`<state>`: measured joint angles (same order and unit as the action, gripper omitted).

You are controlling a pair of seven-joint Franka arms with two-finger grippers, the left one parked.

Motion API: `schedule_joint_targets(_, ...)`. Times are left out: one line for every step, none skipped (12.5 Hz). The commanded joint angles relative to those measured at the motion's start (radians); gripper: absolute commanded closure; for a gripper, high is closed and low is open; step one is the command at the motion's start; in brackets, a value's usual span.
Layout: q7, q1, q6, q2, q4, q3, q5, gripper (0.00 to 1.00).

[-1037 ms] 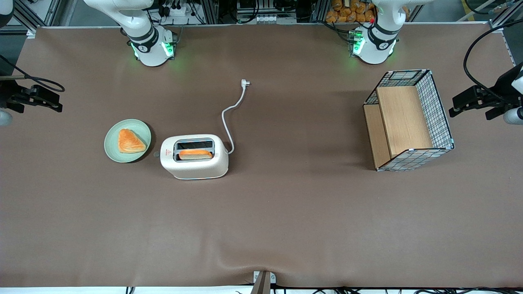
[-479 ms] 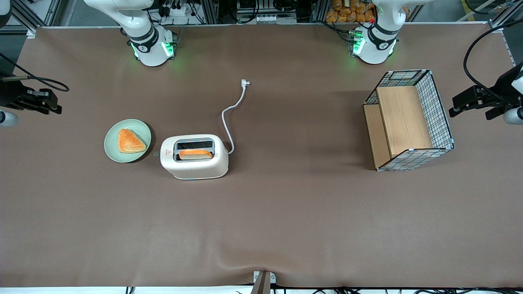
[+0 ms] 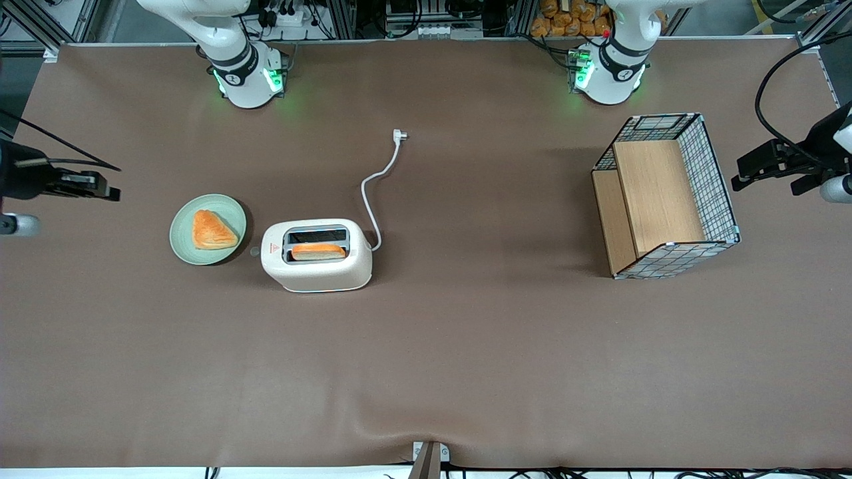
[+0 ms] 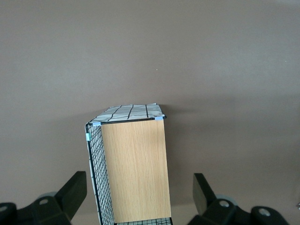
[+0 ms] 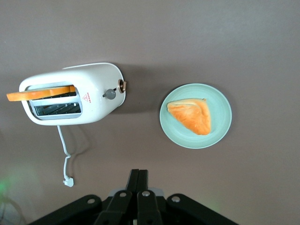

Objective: Press toaster button with right arm
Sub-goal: 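Move the right gripper over the plate toward the toaster's side lever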

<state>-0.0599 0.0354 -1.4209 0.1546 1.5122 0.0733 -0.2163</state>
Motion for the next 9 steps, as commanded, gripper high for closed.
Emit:
schedule_joint_targets(0.011,-0.005,-0.062,0.0,0.08,-0.004,-0.069,1.0)
schedule_joint_targets(0.011,0.001,-0.104,-0.007,0.164,-0.004,-0.131,1.0)
schedule_joint_targets(0.009,0.006,-0.151,-0.012,0.219,-0.001,-0.177,1.0)
schedule_joint_targets(0.011,0.007,-0.173,-0.006,0.236,-0.001,-0.193,1.0)
schedule_joint_targets(0.011,0.0,-0.187,0.011,0.24,-0.003,-0.196,1.0)
schedule_joint_targets(0.011,-0.008,-0.208,0.022,0.259,-0.003,-0.205,1.0)
schedule_joint_targets(0.005,-0.012,-0.246,0.023,0.296,-0.004,-0.212,1.0)
schedule_joint_targets(-0.003,-0.017,-0.304,0.023,0.339,-0.006,-0.242,1.0)
schedule_joint_targets(-0.008,-0.031,-0.34,0.031,0.358,-0.007,-0.27,1.0)
